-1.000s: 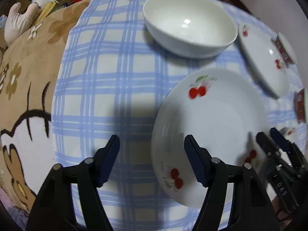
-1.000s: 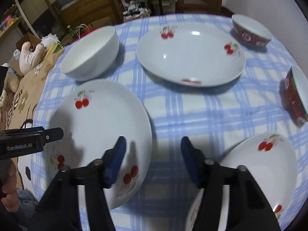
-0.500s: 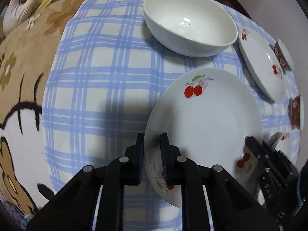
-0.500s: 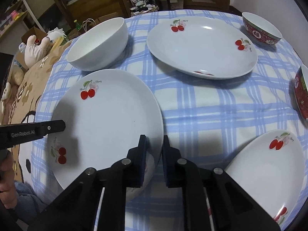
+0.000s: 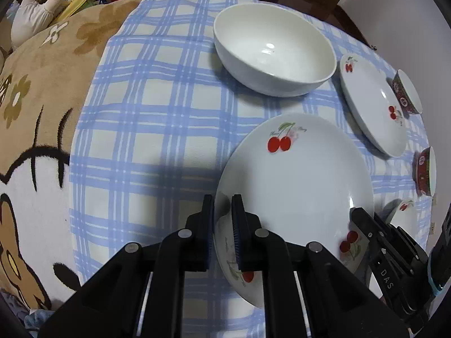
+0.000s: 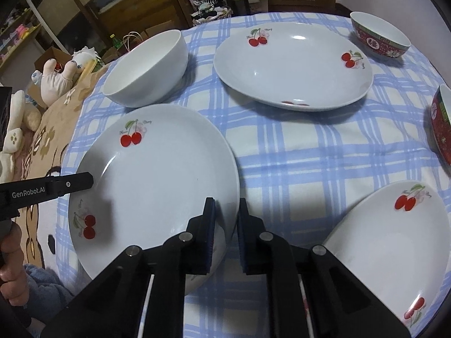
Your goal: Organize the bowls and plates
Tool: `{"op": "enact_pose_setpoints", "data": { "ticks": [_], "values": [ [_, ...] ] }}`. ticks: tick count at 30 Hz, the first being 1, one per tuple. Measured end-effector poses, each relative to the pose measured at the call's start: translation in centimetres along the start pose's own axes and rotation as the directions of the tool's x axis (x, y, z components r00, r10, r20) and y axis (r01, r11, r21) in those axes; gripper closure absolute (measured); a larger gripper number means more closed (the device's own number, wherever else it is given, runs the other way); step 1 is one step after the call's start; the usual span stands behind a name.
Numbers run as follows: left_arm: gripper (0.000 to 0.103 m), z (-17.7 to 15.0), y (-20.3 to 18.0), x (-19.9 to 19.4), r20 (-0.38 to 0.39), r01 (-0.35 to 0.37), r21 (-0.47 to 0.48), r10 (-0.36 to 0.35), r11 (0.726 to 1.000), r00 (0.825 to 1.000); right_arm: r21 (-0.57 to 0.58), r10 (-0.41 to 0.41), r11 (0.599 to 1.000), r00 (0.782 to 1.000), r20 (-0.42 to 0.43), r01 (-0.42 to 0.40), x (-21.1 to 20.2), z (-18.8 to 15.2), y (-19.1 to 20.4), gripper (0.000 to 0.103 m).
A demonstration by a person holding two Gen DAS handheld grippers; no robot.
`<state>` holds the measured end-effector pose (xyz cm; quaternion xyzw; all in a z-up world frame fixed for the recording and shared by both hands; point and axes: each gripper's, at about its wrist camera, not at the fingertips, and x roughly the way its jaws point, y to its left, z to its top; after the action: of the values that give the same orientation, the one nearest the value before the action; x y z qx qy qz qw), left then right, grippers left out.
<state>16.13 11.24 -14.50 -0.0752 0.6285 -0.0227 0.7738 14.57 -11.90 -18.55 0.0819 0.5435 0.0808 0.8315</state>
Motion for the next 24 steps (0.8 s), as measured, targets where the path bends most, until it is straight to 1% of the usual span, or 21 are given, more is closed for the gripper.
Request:
{"op": "enact_pose_setpoints", "data": {
  "ticks": [3, 8, 13, 18, 20, 22, 24],
  "values": [
    [0.091, 0.0, -0.1, -0.7, 0.022, 0.007, -0.004, -0.007, 1.0, 1.0, 0.0, 0.006, 1.0, 1.0, 0.016, -0.006, -0.8, 0.1, -0.1, 0.088],
    [0.091, -0.1, -0.5, -2.4, 0.065, 0.045, 0.002, -0.045, 0.999, 0.997, 0.019, 0.004, 1.0, 0.999, 0.048, -0.005, -2.3, 0.1, -0.9, 0.088],
    [0.091, -0.8, -1.4, -3.4, 0.077, 0.055, 0.024, -0.057, 0.998, 0.995, 0.035, 0.002, 0.999, 0.998, 0.059, -0.004, -3.5, 0.1, -2.0, 0.088],
    [0.091, -0.8, -3.4, -3.4, 0.078, 0.083, 0.035, -0.086, 0.996, 0.993, 0.042, 0.002, 0.999, 0.998, 0.067, -0.004, -4.7, 0.1, -3.1, 0.088],
    [0.091, -1.1, -4.0, -3.6, 0.085, 0.077, 0.045, -0.081, 0.996, 0.993, 0.044, 0.001, 0.999, 0.997, 0.071, -0.004, -5.3, 0.0, -3.6, 0.088],
    [0.091, -1.5, -5.3, -4.1, 0.112, 0.038, 0.077, -0.046, 0.996, 0.993, 0.05, 0.005, 0.999, 0.997, 0.072, -0.009, -6.1, 0.0, -4.1, 0.088],
    [0.091, -1.8, -6.3, -4.3, 0.13, 0.026, 0.099, -0.039, 0.995, 0.991, 0.048, -0.011, 0.999, 0.996, 0.087, 0.007, -7.1, -0.2, -4.5, 0.088]
  ]
}}
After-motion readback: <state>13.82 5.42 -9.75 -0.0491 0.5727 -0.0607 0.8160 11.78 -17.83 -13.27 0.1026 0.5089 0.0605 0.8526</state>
